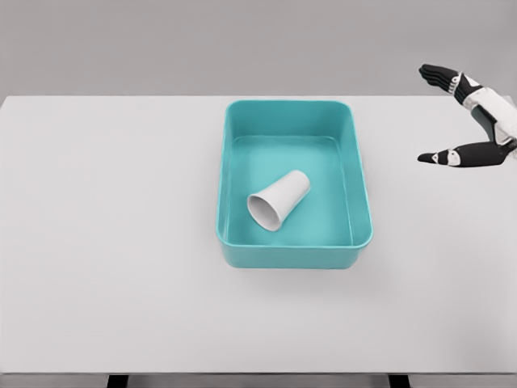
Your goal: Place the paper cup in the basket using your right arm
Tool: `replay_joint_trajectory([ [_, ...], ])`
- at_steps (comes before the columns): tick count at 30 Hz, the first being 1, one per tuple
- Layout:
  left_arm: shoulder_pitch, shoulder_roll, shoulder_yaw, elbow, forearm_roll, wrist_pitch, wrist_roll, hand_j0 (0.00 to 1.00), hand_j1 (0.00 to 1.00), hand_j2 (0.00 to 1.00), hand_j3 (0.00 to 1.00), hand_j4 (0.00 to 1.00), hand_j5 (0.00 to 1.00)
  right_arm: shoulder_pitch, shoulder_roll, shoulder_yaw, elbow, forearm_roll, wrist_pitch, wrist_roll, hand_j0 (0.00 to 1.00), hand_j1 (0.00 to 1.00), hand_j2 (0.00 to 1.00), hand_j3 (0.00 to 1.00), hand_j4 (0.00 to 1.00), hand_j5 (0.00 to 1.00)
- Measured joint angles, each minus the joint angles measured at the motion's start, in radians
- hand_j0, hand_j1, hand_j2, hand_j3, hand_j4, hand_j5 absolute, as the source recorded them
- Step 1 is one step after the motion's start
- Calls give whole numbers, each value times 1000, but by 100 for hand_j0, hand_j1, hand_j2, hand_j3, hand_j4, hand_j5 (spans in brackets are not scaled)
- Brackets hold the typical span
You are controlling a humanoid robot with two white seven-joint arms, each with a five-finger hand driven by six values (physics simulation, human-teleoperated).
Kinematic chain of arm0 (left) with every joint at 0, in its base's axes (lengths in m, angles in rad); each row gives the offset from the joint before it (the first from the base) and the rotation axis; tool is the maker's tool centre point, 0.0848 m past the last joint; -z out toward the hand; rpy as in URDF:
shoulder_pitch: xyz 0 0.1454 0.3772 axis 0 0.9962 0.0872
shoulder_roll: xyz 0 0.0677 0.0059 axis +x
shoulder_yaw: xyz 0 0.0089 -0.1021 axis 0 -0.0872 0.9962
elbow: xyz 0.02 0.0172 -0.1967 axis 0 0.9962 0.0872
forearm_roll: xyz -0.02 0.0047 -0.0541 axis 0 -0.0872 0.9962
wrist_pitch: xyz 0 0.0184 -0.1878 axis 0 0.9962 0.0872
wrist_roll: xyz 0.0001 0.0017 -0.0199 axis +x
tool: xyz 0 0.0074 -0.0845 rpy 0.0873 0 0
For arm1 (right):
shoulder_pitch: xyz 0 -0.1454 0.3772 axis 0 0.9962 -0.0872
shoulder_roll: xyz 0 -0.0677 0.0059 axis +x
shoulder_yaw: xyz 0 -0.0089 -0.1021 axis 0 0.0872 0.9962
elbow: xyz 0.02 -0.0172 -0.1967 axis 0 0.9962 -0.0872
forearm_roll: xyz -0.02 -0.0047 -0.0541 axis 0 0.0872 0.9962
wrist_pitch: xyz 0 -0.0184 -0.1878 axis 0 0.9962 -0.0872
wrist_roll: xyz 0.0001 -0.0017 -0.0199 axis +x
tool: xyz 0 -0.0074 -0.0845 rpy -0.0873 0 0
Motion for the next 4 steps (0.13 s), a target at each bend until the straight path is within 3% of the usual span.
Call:
replay_joint_trajectory([
  [4, 0, 0, 0, 0, 0, 0, -1, 100, 100, 100, 100, 100, 100, -2, 27, -3, 15, 31, 0, 0, 100, 100, 100, 100, 100, 100],
])
